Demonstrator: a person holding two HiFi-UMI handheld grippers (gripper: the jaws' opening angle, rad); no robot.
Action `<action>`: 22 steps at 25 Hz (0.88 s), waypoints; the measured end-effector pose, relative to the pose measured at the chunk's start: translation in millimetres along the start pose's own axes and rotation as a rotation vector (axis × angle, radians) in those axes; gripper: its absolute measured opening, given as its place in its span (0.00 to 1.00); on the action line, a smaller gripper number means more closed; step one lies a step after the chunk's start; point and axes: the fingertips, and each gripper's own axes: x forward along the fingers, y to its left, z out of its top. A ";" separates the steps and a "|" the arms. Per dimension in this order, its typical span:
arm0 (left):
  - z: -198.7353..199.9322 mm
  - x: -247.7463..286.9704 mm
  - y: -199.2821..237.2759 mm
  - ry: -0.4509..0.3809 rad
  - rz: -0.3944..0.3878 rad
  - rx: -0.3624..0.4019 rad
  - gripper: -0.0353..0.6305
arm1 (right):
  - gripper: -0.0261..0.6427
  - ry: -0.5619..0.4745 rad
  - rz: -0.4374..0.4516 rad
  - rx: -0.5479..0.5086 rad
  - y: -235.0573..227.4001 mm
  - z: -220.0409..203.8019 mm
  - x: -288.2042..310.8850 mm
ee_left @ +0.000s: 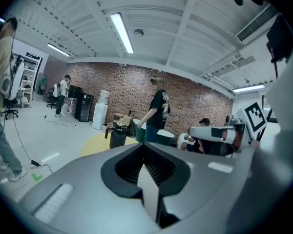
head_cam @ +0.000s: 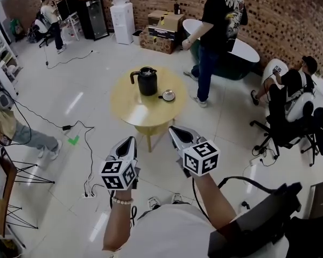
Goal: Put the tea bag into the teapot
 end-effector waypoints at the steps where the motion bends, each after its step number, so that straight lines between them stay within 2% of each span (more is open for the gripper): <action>1: -0.2 -1.8 -2.1 -0.003 0.004 -0.001 0.07 | 0.04 0.001 -0.002 -0.001 -0.9 -2.0 -3.6; 13: 6.6 -9.1 -30.4 -0.030 0.010 0.026 0.07 | 0.04 -0.024 -0.001 0.015 -9.3 -3.4 -30.4; 22: 3.5 -16.4 -33.7 -0.033 0.020 0.021 0.07 | 0.04 -0.033 -0.003 0.012 -7.9 -2.9 -38.0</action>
